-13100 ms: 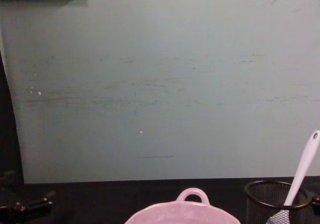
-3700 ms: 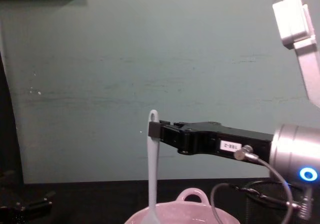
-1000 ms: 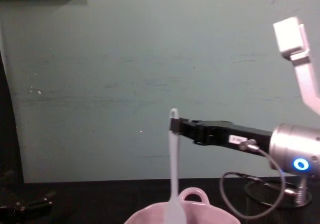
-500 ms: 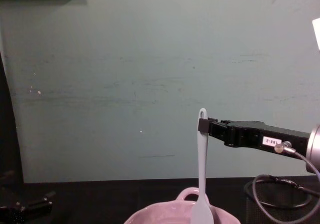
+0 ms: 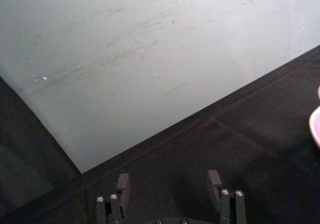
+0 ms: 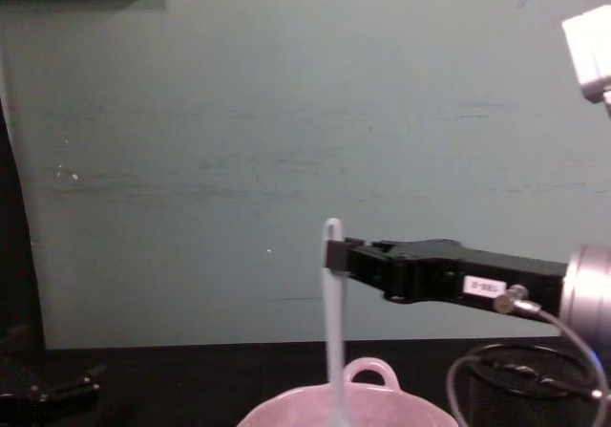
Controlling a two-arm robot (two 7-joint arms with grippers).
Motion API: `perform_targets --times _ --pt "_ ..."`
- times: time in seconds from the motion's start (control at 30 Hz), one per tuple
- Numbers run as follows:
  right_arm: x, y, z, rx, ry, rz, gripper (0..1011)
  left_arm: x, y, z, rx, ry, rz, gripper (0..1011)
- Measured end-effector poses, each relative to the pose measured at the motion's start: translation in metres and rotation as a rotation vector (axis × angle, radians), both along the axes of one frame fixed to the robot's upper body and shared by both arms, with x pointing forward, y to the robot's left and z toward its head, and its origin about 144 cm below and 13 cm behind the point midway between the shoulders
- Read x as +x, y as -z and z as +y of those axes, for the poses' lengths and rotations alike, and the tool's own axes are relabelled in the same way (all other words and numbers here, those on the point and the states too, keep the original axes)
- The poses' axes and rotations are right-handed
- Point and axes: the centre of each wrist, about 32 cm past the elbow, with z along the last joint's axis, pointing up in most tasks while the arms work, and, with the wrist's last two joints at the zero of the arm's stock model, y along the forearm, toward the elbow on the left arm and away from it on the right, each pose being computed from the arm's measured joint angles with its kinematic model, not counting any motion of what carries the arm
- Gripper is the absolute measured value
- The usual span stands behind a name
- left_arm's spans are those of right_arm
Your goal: Use the one hand to pick up the spoon and stir the clear water in the bowl.
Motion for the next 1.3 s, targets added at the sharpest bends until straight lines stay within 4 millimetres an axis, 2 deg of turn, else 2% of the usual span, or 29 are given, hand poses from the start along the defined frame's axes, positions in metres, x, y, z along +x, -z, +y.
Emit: perform_targets --times 0.23,0.63,0.97,1.3 --pt "0.001 0.001 0.022 0.006 -0.064 0.000 109 0.000 0.000 0.000 0.000 0.000 0.000 1011" --pt "0.023 0.006 0.035 0.027 -0.056 -0.008 109 0.000 0.000 0.000 0.000 0.000 0.000 1011" --pt "0.036 0.011 0.015 0.039 0.042 -0.009 109 0.000 0.000 0.000 0.000 0.000 0.000 1011" --pt "0.029 0.007 -0.012 0.022 0.110 -0.027 109 0.000 0.000 0.000 0.000 0.000 0.000 1011"
